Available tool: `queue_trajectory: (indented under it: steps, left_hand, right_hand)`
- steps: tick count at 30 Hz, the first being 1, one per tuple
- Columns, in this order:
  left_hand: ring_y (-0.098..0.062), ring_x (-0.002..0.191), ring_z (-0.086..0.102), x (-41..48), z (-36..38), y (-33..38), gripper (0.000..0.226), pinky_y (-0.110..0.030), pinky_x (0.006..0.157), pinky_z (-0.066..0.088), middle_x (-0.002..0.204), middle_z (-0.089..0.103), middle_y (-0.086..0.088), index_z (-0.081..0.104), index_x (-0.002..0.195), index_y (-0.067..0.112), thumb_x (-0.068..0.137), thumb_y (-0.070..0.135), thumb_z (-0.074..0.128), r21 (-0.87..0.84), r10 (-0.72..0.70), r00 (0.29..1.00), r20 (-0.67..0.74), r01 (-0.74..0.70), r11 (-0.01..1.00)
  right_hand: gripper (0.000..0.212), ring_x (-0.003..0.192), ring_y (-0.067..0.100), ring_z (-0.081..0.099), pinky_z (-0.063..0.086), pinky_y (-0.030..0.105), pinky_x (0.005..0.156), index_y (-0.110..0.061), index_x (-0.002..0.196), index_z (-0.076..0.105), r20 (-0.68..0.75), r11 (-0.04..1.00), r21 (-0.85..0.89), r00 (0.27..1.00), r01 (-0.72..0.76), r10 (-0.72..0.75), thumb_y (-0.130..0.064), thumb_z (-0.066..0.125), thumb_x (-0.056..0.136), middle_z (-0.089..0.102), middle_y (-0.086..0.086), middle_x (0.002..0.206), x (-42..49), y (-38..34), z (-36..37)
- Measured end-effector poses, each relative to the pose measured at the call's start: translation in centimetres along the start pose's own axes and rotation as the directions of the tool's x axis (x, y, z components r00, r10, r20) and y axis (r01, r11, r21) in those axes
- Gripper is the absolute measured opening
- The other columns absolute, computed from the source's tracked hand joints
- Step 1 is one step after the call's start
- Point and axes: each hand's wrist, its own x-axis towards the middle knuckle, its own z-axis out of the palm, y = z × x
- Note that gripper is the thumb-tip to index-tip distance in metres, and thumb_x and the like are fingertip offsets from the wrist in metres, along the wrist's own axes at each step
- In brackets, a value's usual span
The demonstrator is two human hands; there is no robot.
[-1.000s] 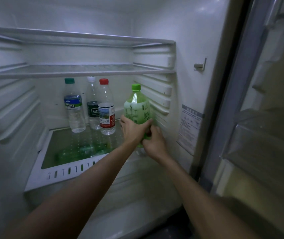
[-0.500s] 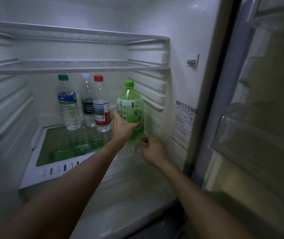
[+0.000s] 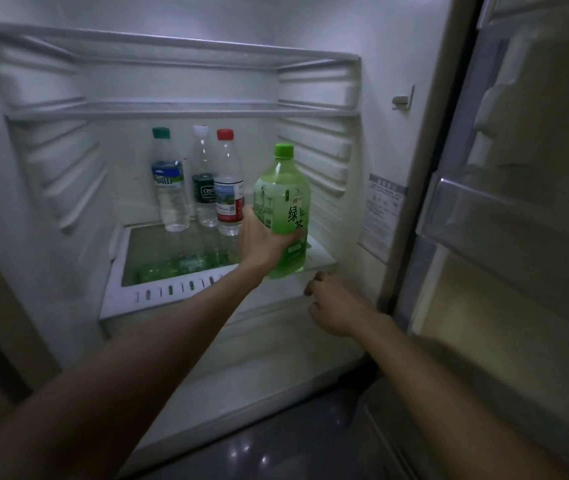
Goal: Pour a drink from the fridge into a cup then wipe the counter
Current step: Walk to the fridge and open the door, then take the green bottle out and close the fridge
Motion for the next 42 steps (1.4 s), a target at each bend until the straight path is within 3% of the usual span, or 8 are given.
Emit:
queue_trajectory:
  steps: [4,10,16,23,27,34,42]
  left_hand:
    - [-0.02,0.109,0.059,-2.4,-1.3,0.1,0.082,-0.045,0.093,0.054,0.116,0.061,0.001,0.041,0.12,0.018,0.057,0.029,0.094,-0.023,-0.022,1.0,-0.015,0.021,1.0]
    - [-0.022,0.111,0.06,-8.3,-3.2,1.5,0.079,-0.05,0.098,0.051,0.116,0.062,0.002,0.044,0.118,0.019,0.057,0.026,0.094,-0.015,-0.101,0.992,-0.068,0.101,0.995]
    - [-0.019,0.11,0.06,-17.3,-4.5,2.9,0.077,-0.044,0.093,0.055,0.118,0.062,0.001,0.044,0.121,0.018,0.061,0.021,0.093,0.003,-0.129,0.988,-0.086,0.13,0.991]
    - [-0.021,0.107,0.063,-27.1,-6.0,3.9,0.077,-0.048,0.093,0.055,0.115,0.065,0.002,0.047,0.116,0.02,0.056,0.027,0.095,0.101,-0.181,0.973,-0.144,0.196,0.975]
    - [-0.022,0.106,0.064,-31.4,-7.4,4.8,0.077,-0.045,0.092,0.055,0.115,0.066,0.0,0.045,0.111,0.022,0.053,0.031,0.096,0.161,-0.175,0.971,-0.162,0.201,0.966]
    - [-0.019,0.097,0.061,-37.1,-9.0,6.2,0.075,-0.035,0.083,0.054,0.109,0.064,0.002,0.045,0.111,0.017,0.056,0.029,0.096,0.186,-0.169,0.975,-0.143,0.194,0.963]
    - [-0.022,0.105,0.063,-43.3,-10.3,5.4,0.077,-0.041,0.086,0.056,0.114,0.065,-0.002,0.046,0.115,0.014,0.057,0.025,0.096,0.166,-0.202,0.977,-0.066,0.211,0.963]
  right_hand:
    - [0.038,0.114,0.028,0.052,0.047,0.039,0.089,-0.01,0.128,0.056,0.021,1.0,-0.004,1.0,0.0,0.0,-0.02,0.044,0.094,0.05,0.009,0.127,-2.7,-0.3,0.3]
    - [0.035,0.109,0.032,0.057,0.05,0.041,0.089,-0.006,0.119,0.062,0.055,1.0,-0.005,0.998,0.006,-0.006,-0.024,0.046,0.093,0.055,0.012,0.124,-6.6,-0.8,0.0]
    - [0.03,0.104,0.03,0.06,0.042,0.03,0.075,-0.005,0.113,0.062,0.123,0.998,-0.044,0.992,0.045,-0.039,-0.023,0.047,0.095,0.061,0.016,0.117,-12.7,-1.7,0.3]
    - [0.034,0.117,0.029,0.052,0.042,0.038,0.091,-0.005,0.119,0.063,-0.008,0.983,-0.117,0.99,0.141,-0.143,-0.017,0.048,0.09,0.055,0.012,0.129,-19.8,-2.2,1.7]
    - [0.03,0.11,0.033,0.058,0.047,0.039,0.083,-0.001,0.114,0.061,-0.046,0.988,-0.09,0.991,0.123,-0.127,-0.014,0.051,0.089,0.055,0.014,0.123,-22.9,-2.9,1.2]
    - [0.028,0.116,0.031,0.052,0.047,0.038,0.088,-0.001,0.117,0.057,-0.035,0.994,-0.051,0.995,0.096,-0.098,-0.009,0.046,0.092,0.051,0.016,0.125,-27.5,-3.6,1.3]
    - [0.025,0.104,0.033,0.058,0.051,0.041,0.085,-0.001,0.107,0.064,-0.046,0.985,-0.135,0.993,0.104,-0.112,-0.009,0.047,0.091,0.058,0.015,0.117,-33.4,-4.1,1.2]
